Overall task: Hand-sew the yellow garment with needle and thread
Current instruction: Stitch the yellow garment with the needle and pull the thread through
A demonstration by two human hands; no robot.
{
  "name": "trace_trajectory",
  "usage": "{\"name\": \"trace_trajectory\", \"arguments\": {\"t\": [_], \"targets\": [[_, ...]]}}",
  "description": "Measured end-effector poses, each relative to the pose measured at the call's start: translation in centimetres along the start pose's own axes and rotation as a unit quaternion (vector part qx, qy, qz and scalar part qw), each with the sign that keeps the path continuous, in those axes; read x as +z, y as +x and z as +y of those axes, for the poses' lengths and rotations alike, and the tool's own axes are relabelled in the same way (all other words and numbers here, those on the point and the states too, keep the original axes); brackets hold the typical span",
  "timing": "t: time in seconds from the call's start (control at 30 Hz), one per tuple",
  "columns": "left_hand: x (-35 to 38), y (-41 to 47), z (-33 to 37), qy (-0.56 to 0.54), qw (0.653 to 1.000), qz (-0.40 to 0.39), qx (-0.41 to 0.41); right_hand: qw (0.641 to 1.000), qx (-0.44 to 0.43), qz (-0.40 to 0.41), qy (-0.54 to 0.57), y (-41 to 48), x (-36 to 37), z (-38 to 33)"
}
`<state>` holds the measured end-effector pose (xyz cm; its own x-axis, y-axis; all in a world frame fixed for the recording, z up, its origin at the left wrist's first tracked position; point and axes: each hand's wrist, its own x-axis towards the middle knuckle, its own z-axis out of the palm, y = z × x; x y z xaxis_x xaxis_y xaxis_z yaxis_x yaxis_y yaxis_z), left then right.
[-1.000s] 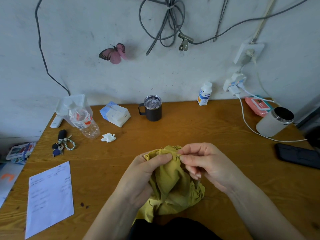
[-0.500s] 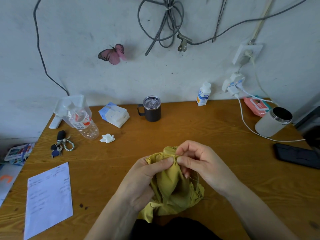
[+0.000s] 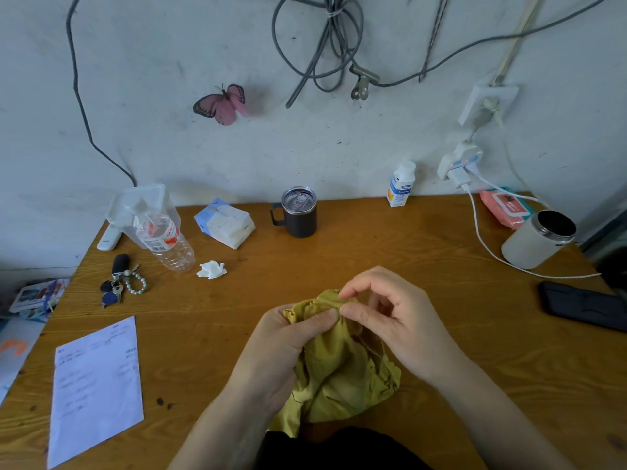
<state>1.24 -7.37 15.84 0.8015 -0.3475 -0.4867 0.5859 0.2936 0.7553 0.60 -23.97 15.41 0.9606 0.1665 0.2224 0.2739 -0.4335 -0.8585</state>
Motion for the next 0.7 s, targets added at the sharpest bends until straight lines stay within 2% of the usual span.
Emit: {"name": "trace_trajectory", "arguments": {"t": [0.13,0.27,0.37,0.5,0.7], "targets": [[0.3,0.1,-0.1,0.03,0.999,-0.001,0.022,0.992,-0.086,0.026,-0.092,0.2,0.8,-0.1],[0.5,0.2,-0.3,0.055,0.998,0.01,0.032,0.984,-0.135,0.068,-0.097,0.1,1.6,0.0],[0.3,0.3,-0.4,0.055,0.997,0.019,0.046,0.984,-0.131,0.097,-0.07,0.0,2.1,0.3],[-0.1,0.5,-0.5,0.06,0.997,0.032,0.04,0.983,-0.118,0.098,-0.1,0.0,2.5,0.7],[0.2,0.8,-1.2,0.119,0.989,0.051,0.069,0.963,-0.16,0.183,-0.115,-0.7,4.1,1.4]]}}
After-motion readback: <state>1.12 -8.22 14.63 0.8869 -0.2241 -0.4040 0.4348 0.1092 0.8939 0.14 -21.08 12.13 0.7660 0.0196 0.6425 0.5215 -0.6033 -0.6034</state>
